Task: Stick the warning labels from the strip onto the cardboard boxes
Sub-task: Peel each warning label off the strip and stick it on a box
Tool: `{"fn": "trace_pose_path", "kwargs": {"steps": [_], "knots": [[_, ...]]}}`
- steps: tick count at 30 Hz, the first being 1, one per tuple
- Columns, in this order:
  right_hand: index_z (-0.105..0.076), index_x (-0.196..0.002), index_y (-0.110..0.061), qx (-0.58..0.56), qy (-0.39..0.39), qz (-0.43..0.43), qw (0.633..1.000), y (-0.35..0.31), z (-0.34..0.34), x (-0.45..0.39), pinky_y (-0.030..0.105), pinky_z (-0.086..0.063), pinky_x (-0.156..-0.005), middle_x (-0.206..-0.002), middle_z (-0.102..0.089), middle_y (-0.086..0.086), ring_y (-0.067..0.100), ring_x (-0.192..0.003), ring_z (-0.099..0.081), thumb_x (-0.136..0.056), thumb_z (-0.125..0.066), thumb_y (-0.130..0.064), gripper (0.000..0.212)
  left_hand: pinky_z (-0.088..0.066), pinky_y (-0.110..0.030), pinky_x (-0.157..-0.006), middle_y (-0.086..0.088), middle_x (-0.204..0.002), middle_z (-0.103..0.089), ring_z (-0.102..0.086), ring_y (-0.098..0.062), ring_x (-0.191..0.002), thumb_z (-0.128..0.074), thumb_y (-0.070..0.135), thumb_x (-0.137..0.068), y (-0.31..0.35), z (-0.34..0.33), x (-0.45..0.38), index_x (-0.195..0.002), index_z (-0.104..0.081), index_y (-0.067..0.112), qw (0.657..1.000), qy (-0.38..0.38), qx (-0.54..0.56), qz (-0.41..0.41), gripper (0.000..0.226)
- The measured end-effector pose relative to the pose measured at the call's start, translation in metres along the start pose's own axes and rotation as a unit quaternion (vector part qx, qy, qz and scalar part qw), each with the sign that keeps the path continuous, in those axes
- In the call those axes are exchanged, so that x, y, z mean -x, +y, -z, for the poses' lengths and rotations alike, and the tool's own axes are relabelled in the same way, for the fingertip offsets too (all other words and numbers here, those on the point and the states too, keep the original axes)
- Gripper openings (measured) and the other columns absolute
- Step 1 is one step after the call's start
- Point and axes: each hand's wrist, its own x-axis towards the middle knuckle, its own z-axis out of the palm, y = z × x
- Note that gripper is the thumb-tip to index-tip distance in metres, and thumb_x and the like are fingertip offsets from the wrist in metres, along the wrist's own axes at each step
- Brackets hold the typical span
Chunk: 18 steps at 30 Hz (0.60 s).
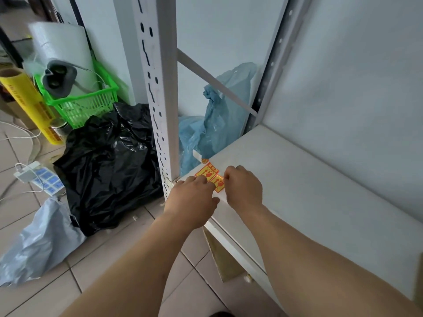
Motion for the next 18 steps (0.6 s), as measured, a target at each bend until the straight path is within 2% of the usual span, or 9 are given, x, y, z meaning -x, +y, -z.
{"fn": "trace_pose_path", "kwargs": {"steps": [5, 10, 14, 18], "knots": [[-0.058, -0.118, -0.02, 0.027, 0.025, 0.032, 0.999, 0.005, -0.003, 0.009, 0.026, -0.051, -0.08, -0.111, -0.059, 0.005, 0.018, -0.092, -0.054, -0.086, -0.068, -0.031, 0.034, -0.042, -0.037, -0.093, 0.002, -0.131, -0.051, -0.047, -0.019, -0.118, -0.039, 0.049, -0.097, 0.004, -0.001, 0.001, -0.13, -0.053, 0.027, 1.0, -0.011, 0.008, 0.003, 0.042], [-0.056, -0.12, -0.02, 0.008, -0.005, 0.031, 0.999, 0.01, 0.001, 0.014, 0.026, -0.054, -0.078, -0.111, -0.063, 0.003, 0.019, -0.093, -0.061, -0.089, -0.066, -0.031, 0.035, -0.033, -0.04, -0.107, 0.004, -0.152, -0.031, -0.03, -0.02, -0.136, -0.045, 0.05, -0.095, 0.001, -0.012, -0.002, -0.137, -0.047, 0.03, 0.999, -0.031, 0.035, -0.009, 0.047], [-0.056, -0.121, -0.019, -0.007, -0.022, 0.025, 0.999, 0.012, 0.006, 0.013, 0.026, -0.052, -0.078, -0.111, -0.064, 0.002, 0.018, -0.094, -0.063, -0.092, -0.06, -0.033, 0.032, -0.036, -0.039, -0.105, 0.008, -0.144, -0.041, -0.036, -0.016, -0.129, -0.05, 0.051, -0.092, -0.005, -0.017, -0.008, -0.132, -0.051, 0.031, 0.997, -0.044, 0.067, -0.012, 0.045], [-0.056, -0.117, -0.019, -0.02, -0.043, 0.008, 0.999, 0.015, 0.009, 0.007, 0.024, -0.047, -0.07, -0.109, -0.065, 0.001, 0.018, -0.092, -0.063, -0.094, -0.058, -0.032, 0.026, -0.04, -0.034, -0.1, 0.01, -0.132, -0.049, -0.043, -0.013, -0.119, -0.052, 0.048, -0.092, -0.006, -0.016, -0.008, -0.127, -0.053, 0.029, 0.995, -0.054, 0.083, 0.006, 0.04]]}}
